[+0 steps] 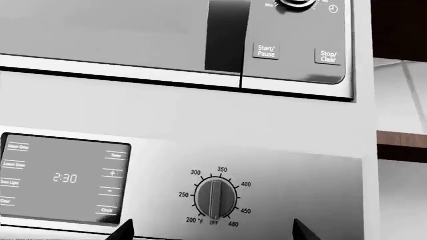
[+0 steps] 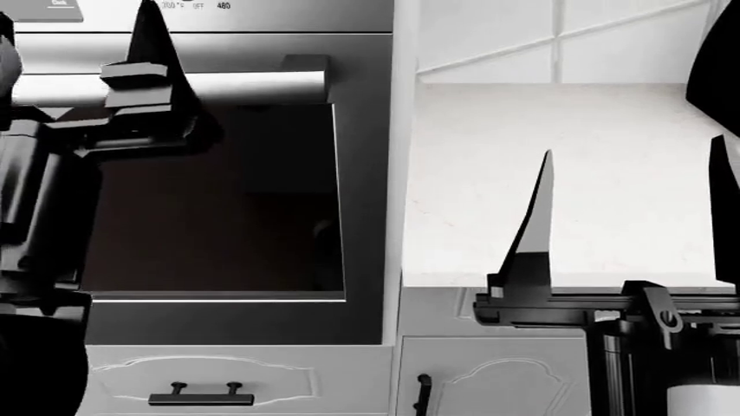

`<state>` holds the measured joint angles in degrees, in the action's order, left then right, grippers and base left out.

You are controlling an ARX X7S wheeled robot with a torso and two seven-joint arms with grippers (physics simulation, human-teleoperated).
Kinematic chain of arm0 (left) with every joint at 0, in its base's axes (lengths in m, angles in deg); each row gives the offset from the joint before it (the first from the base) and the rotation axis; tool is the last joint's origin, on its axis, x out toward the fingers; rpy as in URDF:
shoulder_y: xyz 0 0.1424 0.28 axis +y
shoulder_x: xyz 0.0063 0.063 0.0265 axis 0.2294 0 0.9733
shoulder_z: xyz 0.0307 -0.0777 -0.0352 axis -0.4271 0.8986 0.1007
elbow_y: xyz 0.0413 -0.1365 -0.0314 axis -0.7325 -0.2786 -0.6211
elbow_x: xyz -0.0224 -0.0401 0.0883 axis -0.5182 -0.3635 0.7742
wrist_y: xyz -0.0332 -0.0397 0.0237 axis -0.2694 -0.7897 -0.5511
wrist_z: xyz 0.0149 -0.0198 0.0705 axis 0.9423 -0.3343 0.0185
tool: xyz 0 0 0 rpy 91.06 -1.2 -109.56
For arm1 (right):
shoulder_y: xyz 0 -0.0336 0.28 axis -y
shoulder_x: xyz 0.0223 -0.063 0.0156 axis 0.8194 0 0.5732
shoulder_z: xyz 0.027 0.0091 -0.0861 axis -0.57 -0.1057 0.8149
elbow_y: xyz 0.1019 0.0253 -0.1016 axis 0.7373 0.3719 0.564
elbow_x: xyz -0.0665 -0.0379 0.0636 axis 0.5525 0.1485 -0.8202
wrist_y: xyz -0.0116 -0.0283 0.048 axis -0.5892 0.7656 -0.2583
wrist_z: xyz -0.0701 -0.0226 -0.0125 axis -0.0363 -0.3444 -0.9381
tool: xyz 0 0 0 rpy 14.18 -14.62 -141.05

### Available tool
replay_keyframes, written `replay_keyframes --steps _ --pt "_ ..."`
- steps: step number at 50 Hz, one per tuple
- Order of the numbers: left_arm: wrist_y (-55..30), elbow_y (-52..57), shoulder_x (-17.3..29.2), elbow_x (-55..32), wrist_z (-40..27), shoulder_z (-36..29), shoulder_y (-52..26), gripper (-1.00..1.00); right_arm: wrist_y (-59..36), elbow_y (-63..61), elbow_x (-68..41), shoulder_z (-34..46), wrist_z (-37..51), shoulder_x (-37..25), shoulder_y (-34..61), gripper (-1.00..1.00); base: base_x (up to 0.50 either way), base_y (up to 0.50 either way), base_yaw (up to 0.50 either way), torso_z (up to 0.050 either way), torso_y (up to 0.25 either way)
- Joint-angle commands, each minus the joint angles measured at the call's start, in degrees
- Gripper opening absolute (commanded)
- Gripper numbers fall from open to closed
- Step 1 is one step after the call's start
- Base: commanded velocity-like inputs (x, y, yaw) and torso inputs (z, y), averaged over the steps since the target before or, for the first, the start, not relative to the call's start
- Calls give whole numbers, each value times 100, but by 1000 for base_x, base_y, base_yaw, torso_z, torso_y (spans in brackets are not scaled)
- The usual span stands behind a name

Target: Preheat the oven by turning the temperature knob.

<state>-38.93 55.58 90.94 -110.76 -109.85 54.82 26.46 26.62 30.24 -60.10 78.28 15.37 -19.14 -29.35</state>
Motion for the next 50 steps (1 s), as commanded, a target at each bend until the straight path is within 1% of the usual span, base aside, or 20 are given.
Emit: replay_keyframes --steps 1,5,6,9,11,14,15,17,20,41,43,45,48,50 --pt "-907 -764 237 -2296 -1707 -176 -1764 100 -125 -29 9 1 -7 3 9 100 0 0 0 0 0" --pt "-950 -1119 265 -2521 -1883 -372 -2353 100 -421 -34 275 183 -91 -18 64 100 0 0 0 0 0" --pt "-935 -1155 271 -2621 -1959 -401 -2430 100 -591 -123 121 180 -179 44 59 100 0 0 0 0 0" --pt "-926 -1212 303 -2667 -2002 -421 -2540 100 -834 -156 267 230 -184 106 132 100 0 0 0 0 0" --pt "-920 -1262 315 -2733 -2049 -458 -2613 100 -892 -152 256 198 -175 147 162 100 0 0 0 0 0" --pt "-929 -1511 331 -2949 -2251 -624 -2947 100 -880 -125 311 213 -167 125 153 100 0 0 0 0 0" --pt "-933 -1565 328 -2982 -2285 -667 -3038 100 -744 -77 365 254 -167 43 127 100 0 0 0 0 0" --pt "-902 -1574 322 -3030 -2316 -678 -3062 100 -850 -92 334 233 -179 91 143 100 0 0 0 0 0" --pt "-866 -1459 324 -2932 -2221 -606 -2806 100 -1074 -57 312 243 -241 134 181 100 0 0 0 0 0" --pt "-778 -1449 381 -2909 -2195 -672 -2803 100 -1083 -60 308 250 -231 127 185 100 0 0 0 0 0" --pt "-734 -1462 422 -3103 -2331 -696 -2937 100 -939 -23 281 265 -216 95 139 100 0 0 0 0 0" --pt "-831 -1427 468 -2945 -2203 -719 -3077 100 -862 -8 218 254 -227 75 120 100 0 0 0 0 0" --pt "-824 -1395 425 -2852 -2086 -724 -2979 100 -787 8 176 298 -253 40 52 100 0 0 0 0 0" --pt "-831 -1477 427 -2860 -2080 -755 -3153 100 -774 10 154 301 -267 24 39 100 0 0 0 0 0"
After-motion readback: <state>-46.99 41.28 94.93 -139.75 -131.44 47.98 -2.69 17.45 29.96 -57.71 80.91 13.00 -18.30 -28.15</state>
